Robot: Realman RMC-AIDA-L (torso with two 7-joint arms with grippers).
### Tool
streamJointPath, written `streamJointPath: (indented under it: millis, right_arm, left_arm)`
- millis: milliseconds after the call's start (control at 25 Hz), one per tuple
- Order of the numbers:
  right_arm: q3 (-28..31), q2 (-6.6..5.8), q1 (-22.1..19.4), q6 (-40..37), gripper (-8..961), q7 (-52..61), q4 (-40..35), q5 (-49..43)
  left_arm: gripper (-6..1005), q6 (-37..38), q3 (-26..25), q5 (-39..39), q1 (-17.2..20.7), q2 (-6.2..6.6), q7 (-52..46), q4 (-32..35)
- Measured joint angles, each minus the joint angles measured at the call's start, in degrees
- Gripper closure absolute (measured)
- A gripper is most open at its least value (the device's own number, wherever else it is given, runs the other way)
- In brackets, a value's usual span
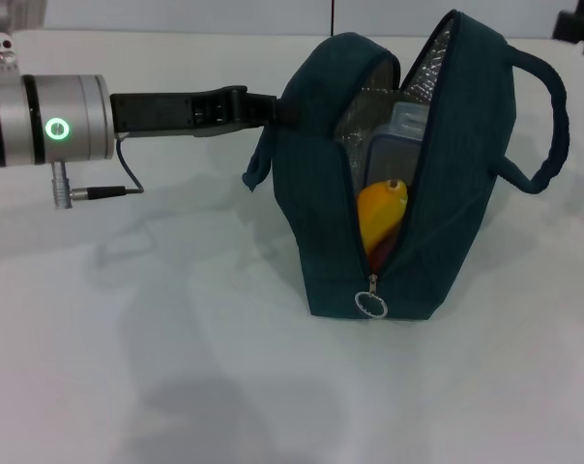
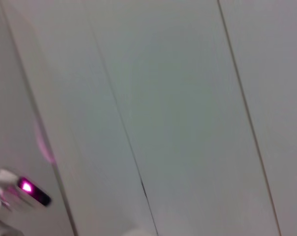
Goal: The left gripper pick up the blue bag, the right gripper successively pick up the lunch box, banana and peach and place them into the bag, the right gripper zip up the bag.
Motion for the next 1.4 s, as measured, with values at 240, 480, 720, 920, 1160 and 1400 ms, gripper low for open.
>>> streamJointPath:
  millis: [240, 480, 720, 920, 1160, 1400]
  right_arm:
    - [4.5, 1.68, -1.2, -14.3, 276, -6.7, -0.3, 3.8]
    - [-3.7, 2.48, -0.7, -20.1, 280, -10.8, 3.8, 1.0]
    - [-11.9, 4.14, -0.8, -19.1, 284, -12.6, 5.2, -9.0]
    - [-17.2, 4.16, -0.1, -13.1, 286, -12.7, 9.0, -13.8]
    - [-19.7, 4.18, 3.3, -7.1, 287, -12.8, 14.4, -15.9]
    - [-22.7, 4.58, 6.7, -1.7, 286, -13.1, 17.8, -15.9]
  left_arm:
    - [892, -0.2, 0.0, 0.1, 0.1, 0.0, 0.5, -0.5]
    - [886, -0.6, 0.1, 0.2, -0.3, -0.07, 0.7, -1.1]
    - [880, -0.8, 0.0, 0.1, -0.5, -0.09, 0.7, -1.3]
    - [875, -0.8, 0.0, -0.2, -0.4, -0.09, 0.7, -1.4]
    - [869, -0.8, 0.0, -0.3, -0.2, -0.09, 0.6, -1.4]
    - [864, -0.8, 0.0, -0.3, -0.6, -0.09, 0.6, -2.0]
